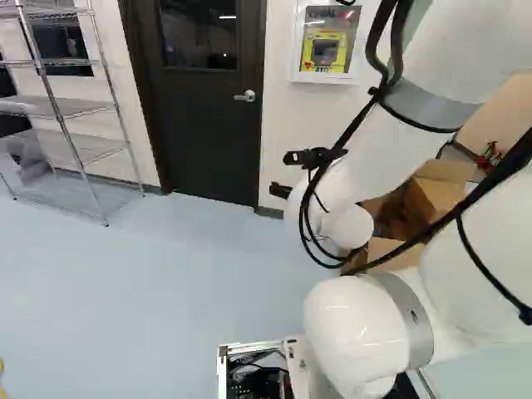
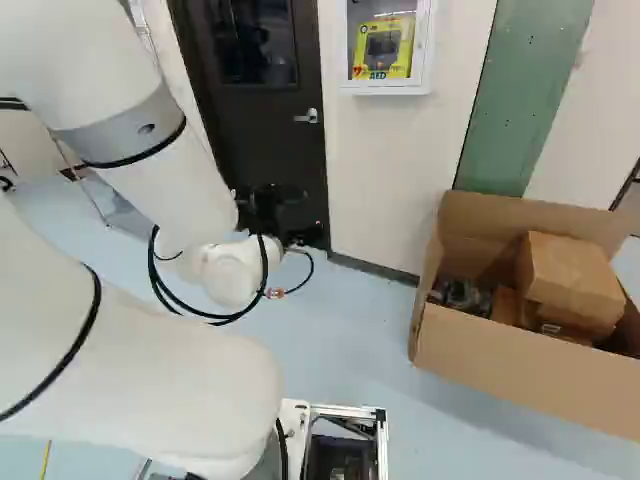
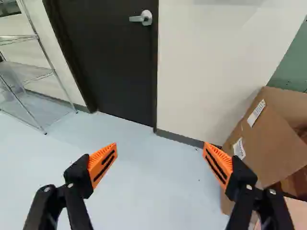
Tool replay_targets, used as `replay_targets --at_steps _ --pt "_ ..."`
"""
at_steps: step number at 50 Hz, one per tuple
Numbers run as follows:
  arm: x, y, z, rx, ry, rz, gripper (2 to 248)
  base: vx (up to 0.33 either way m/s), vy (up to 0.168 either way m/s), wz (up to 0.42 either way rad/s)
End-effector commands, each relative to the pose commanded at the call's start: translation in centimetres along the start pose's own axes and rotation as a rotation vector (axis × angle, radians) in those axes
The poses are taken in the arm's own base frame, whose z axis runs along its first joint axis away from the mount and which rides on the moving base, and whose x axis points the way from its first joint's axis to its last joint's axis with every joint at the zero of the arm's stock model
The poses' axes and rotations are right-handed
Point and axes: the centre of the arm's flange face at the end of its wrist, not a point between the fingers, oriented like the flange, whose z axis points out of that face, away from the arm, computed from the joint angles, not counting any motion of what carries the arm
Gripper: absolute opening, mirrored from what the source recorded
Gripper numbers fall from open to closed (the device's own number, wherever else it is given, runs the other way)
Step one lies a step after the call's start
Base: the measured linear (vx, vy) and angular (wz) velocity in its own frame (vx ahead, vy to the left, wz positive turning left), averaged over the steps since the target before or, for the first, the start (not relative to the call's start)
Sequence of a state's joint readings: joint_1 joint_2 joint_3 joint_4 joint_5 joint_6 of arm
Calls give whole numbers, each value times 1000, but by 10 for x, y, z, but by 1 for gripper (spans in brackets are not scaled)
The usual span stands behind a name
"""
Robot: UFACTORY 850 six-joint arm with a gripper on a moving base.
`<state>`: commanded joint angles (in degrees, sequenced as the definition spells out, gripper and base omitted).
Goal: Open the door and move inside
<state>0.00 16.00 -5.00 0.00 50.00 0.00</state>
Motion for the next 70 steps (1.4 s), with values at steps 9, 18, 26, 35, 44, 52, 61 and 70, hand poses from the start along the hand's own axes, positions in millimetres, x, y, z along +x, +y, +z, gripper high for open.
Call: replay_targets --at_steps 9,18,26,35,44,52,61,70 --pt "0 0 0 0 0 0 247 0 0 0" --pt "0 0 0 0 0 0 247 0 0 0" --pt "0 0 0 0 0 0 247 0 0 0" --pt "0 0 0 0 0 0 247 0 0 0" --pt "0 0 0 0 0 0 247 8 40 53" --pt "0 0 0 0 0 0 247 85 45 18" --pt "0 0 0 0 0 0 247 61 31 -10" --pt "0 0 0 0 0 0 247 92 30 -13"
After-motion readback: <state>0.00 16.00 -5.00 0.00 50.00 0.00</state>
